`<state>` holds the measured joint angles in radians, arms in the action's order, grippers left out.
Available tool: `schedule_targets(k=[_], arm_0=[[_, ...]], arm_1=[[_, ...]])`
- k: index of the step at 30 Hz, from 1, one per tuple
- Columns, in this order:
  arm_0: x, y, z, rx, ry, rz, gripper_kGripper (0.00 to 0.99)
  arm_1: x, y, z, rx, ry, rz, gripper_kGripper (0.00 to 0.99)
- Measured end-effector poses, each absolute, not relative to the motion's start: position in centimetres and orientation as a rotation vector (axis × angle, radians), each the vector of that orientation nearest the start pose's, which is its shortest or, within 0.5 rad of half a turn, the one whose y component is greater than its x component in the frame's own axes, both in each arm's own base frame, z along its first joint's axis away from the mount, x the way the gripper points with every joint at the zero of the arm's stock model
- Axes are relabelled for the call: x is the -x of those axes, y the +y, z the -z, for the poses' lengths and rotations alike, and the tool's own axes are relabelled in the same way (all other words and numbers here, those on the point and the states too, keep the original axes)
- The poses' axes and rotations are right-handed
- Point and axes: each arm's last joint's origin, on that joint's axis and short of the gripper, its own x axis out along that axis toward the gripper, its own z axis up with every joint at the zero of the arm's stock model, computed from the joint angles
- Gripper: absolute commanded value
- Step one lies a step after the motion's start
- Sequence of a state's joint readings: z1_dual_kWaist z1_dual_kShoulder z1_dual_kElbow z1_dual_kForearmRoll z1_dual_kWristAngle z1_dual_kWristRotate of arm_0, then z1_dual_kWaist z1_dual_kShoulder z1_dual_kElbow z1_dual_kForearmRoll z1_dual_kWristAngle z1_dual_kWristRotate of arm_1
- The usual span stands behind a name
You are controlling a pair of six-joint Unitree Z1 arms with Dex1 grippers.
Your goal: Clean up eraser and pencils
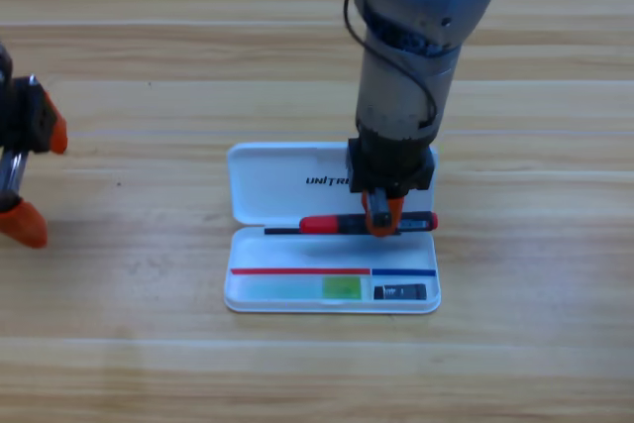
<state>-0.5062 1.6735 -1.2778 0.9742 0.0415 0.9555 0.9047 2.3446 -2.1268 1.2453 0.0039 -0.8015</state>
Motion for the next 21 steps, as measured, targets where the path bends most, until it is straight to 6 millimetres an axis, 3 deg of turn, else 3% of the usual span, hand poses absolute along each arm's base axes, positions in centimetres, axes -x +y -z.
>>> schedule_targets(k=[11, 17, 18, 20, 21], arm_0=[[-24.9, -13.5, -29.5, -1.152, 1.055, 1.019, 0.99], [-25.0, -13.6, -29.3, -1.148, 1.039, 1.015, 0.99], [-24.9, -13.5, -29.1, -1.148, 1.044, 1.017, 0.99], [-24.9, -13.5, -28.9, -1.149, 1.051, 1.02, 0.99], [-24.9, -13.5, -28.9, -1.149, 1.051, 1.02, 0.99]], arm_1=[[-29.8, 39.2, -22.4, 1.283, 1.064, -1.299, 0.0], [-29.9, 39.5, -22.4, 1.277, 1.06, -1.294, 0.0], [-30.0, 39.5, -22.5, 1.274, 1.057, -1.291, 0.267], [-30.0, 39.6, -22.6, 1.266, 1.053, -1.285, 0.899], [-30.0, 39.6, -22.7, 1.262, 1.053, -1.282, 0.977]])
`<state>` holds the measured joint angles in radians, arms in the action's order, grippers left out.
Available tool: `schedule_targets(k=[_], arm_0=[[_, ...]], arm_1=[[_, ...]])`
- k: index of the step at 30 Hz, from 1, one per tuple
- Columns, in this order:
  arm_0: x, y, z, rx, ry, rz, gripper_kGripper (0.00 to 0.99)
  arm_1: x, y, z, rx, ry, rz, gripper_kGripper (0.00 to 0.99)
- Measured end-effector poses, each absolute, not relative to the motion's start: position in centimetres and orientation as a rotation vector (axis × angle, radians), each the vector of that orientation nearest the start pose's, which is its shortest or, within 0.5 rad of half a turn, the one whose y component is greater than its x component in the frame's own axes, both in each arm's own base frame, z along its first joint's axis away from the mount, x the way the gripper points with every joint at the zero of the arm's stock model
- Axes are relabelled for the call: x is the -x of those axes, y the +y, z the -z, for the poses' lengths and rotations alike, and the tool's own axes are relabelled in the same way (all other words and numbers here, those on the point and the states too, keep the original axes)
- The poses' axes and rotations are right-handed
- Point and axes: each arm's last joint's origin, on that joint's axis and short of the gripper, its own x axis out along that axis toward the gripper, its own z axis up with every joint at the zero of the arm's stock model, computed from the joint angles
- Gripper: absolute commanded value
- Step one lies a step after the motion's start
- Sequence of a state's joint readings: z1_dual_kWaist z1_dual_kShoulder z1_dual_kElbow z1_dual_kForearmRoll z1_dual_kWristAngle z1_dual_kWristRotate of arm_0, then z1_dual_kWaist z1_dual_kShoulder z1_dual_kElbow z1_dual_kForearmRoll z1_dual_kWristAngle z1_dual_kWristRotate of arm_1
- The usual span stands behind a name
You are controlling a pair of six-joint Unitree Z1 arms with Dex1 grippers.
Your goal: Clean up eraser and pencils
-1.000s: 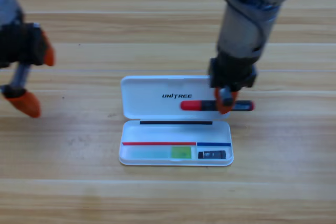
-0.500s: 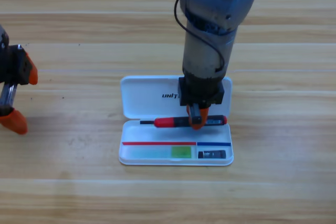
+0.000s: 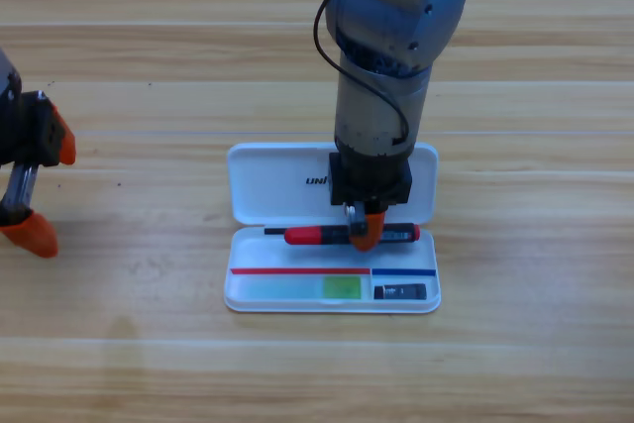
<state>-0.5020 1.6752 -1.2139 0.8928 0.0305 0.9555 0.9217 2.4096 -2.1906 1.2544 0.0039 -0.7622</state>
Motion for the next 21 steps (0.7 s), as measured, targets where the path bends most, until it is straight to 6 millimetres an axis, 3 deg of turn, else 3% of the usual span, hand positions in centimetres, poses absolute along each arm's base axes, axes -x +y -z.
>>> schedule_targets(k=[8, 12, 15, 21], arm_0=[[-24.9, -13.5, -28.9, -1.148, 1.051, 1.02, 0.99], [-24.9, -13.5, -28.9, -1.148, 1.042, 1.017, 0.989], [-25.6, -13.8, -29.1, -1.132, 0.977, 1.002, 0.985], [-29.6, -13.9, -30.3, -1.036, 0.861, 0.958, 0.877]], arm_1=[[-30.1, 39.6, -23.0, 1.244, 1.053, -1.267, 0.99], [-29.4, 38.9, -24.7, 1.226, 1.04, -1.28, 0.99], [-27.6, 37.2, -27.6, 1.168, 1.029, -1.325, 0.99], [-22.7, 32.6, -37.3, 0.943, 0.895, -1.375, 0.99]])
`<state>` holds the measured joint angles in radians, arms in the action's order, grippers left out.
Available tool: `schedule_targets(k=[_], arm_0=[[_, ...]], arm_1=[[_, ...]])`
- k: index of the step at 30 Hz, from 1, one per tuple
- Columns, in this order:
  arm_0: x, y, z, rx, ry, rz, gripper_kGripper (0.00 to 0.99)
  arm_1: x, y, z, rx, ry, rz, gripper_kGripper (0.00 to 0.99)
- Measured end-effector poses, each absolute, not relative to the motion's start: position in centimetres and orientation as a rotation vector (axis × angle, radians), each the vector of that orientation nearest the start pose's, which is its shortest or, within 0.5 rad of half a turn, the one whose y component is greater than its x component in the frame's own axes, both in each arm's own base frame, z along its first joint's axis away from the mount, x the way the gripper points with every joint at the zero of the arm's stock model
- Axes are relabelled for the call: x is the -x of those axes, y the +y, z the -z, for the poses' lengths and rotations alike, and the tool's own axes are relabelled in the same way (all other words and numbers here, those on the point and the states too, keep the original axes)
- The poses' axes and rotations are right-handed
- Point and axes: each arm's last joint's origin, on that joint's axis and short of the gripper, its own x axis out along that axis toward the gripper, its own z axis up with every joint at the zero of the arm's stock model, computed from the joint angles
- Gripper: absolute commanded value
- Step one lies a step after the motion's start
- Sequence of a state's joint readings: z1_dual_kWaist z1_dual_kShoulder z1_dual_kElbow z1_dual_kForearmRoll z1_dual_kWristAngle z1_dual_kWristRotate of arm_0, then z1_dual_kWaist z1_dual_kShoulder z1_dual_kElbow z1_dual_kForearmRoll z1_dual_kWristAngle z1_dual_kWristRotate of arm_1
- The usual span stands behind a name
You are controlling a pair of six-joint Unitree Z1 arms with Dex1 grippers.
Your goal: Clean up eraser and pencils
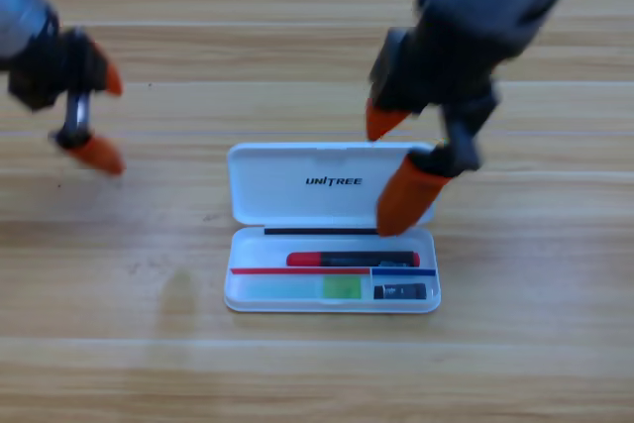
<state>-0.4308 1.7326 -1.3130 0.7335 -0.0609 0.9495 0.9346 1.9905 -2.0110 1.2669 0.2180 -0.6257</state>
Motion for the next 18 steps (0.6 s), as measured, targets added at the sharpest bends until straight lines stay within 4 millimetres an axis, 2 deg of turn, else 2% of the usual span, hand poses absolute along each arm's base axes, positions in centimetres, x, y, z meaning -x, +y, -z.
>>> schedule_targets(k=[3, 4, 6, 10, 13, 18], arm_0=[[-32.2, -14.0, -31.3, -0.98, 0.801, 0.932, 0.746], [-32.9, -13.9, -31.4, -0.962, 0.792, 0.928, 0.675], [-34.7, -14.0, -31.9, -0.929, 0.763, 0.926, 0.537], [-37.9, -14.8, -31.9, -0.883, 0.724, 0.942, 0.233], [-39.3, -15.3, -30.7, -0.823, 0.713, 1.015, 0.0], [-40.5, -16.5, -27.4, -0.687, 0.731, 1.173, 0.0]], arm_1=[[-20.3, 30.2, -40.1, 0.81, 0.879, -1.424, 0.99], [-19.7, 29.7, -40.6, 0.774, 0.873, -1.437, 0.99], [-18.4, 28.3, -41.4, 0.701, 0.874, -1.446, 0.99], [-17.1, 26.8, -42.4, 0.628, 0.847, -1.422, 0.99], [-16.2, 25.8, -42.7, 0.606, 0.846, -1.435, 0.99], [-15.2, 24.6, -42.4, 0.59, 0.799, -1.441, 0.99]])
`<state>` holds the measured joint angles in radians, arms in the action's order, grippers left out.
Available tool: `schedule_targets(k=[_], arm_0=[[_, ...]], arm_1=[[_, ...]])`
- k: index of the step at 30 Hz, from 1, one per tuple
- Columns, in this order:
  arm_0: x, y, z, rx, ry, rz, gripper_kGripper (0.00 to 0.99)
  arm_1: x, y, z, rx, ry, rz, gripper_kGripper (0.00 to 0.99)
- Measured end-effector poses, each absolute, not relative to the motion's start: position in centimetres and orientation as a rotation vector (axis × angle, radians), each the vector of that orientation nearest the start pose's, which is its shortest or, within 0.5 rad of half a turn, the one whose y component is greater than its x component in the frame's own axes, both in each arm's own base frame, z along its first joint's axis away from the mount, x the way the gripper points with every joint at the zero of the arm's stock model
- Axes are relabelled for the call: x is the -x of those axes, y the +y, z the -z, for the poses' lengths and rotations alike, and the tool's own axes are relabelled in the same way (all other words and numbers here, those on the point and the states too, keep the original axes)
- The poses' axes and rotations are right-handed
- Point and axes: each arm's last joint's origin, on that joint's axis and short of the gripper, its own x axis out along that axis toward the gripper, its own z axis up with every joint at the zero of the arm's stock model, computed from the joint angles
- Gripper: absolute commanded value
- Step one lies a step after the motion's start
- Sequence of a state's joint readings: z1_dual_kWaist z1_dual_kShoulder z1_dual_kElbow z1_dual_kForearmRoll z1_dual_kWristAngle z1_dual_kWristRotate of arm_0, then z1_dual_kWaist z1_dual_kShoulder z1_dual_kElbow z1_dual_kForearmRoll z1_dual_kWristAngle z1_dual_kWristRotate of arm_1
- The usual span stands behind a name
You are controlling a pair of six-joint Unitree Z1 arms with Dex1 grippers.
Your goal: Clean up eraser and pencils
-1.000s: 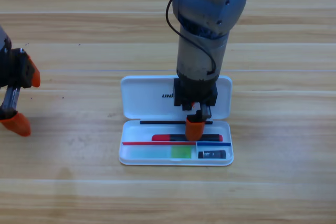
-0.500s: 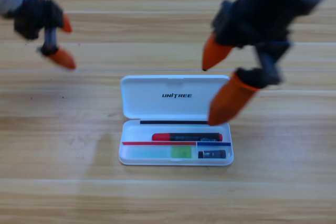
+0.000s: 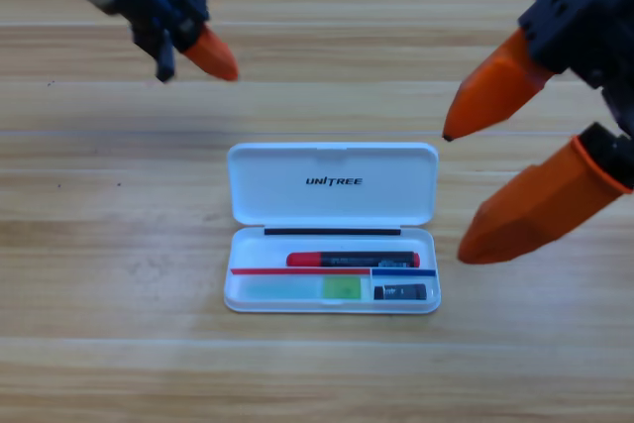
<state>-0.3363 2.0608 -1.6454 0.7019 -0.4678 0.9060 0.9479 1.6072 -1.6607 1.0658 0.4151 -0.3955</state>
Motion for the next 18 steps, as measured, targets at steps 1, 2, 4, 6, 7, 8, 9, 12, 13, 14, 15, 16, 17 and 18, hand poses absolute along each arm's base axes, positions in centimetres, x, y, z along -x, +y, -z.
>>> schedule_targets(k=[1, 2, 4, 6, 7, 8, 9, 12, 13, 14, 15, 16, 17, 18], arm_0=[[-40.8, -16.7, -26.7, -0.66, 0.745, 1.189, 0.0], [-40.9, -16.8, -26.1, -0.631, 0.756, 1.208, 0.0], [-41.2, -17.1, -24.6, -0.585, 0.784, 1.242, 0.0], [-41.3, -17.3, -23.2, -0.557, 0.816, 1.265, 0.0], [-41.3, -17.3, -22.5, -0.546, 0.834, 1.274, 0.0], [-41.2, -17.3, -22.0, -0.535, 0.846, 1.284, 0.0], [-41.1, -17.4, -21.3, -0.521, 0.861, 1.299, 0.0], [-41.0, -17.8, -19.9, -0.506, 0.894, 1.321, 0.0], [-40.9, -18.0, -19.6, -0.504, 0.902, 1.327, 0.0], [-40.9, -18.1, -19.3, -0.502, 0.909, 1.332, 0.0], [-40.8, -18.2, -19.0, -0.497, 0.914, 1.338, 0.0], [-40.7, -18.3, -18.9, -0.491, 0.917, 1.345, 0.0], [-40.6, -18.4, -18.9, -0.485, 0.917, 1.353, 0.0], [-40.5, -18.5, -18.9, -0.477, 0.917, 1.364, 0.0]], arm_1=[[-15.1, 24.5, -42.5, 0.588, 0.787, -1.442, 0.99], [-15.0, 24.4, -42.5, 0.587, 0.784, -1.443, 0.99], [-15.0, 24.3, -42.4, 0.589, 0.789, -1.443, 0.99], [-15.0, 24.3, -42.1, 0.591, 0.8, -1.443, 0.99], [-15.0, 24.3, -42.0, 0.592, 0.803, -1.443, 0.99], [-15.0, 24.3, -41.9, 0.592, 0.804, -1.443, 0.99], [-14.9, 24.3, -41.8, 0.592, 0.804, -1.443, 0.99], [-15.0, 24.4, -41.6, 0.587, 0.779, -1.443, 0.99], [-15.0, 24.4, -41.6, 0.586, 0.773, -1.443, 0.99], [-15.0, 24.4, -41.5, 0.585, 0.77, -1.444, 0.99], [-14.9, 24.3, -41.5, 0.584, 0.766, -1.444, 0.99], [-14.9, 24.2, -41.5, 0.583, 0.761, -1.444, 0.99], [-14.8, 24.1, -41.5, 0.582, 0.755, -1.444, 0.99], [-14.7, 24.0, -41.6, 0.581, 0.748, -1.443, 0.99]])
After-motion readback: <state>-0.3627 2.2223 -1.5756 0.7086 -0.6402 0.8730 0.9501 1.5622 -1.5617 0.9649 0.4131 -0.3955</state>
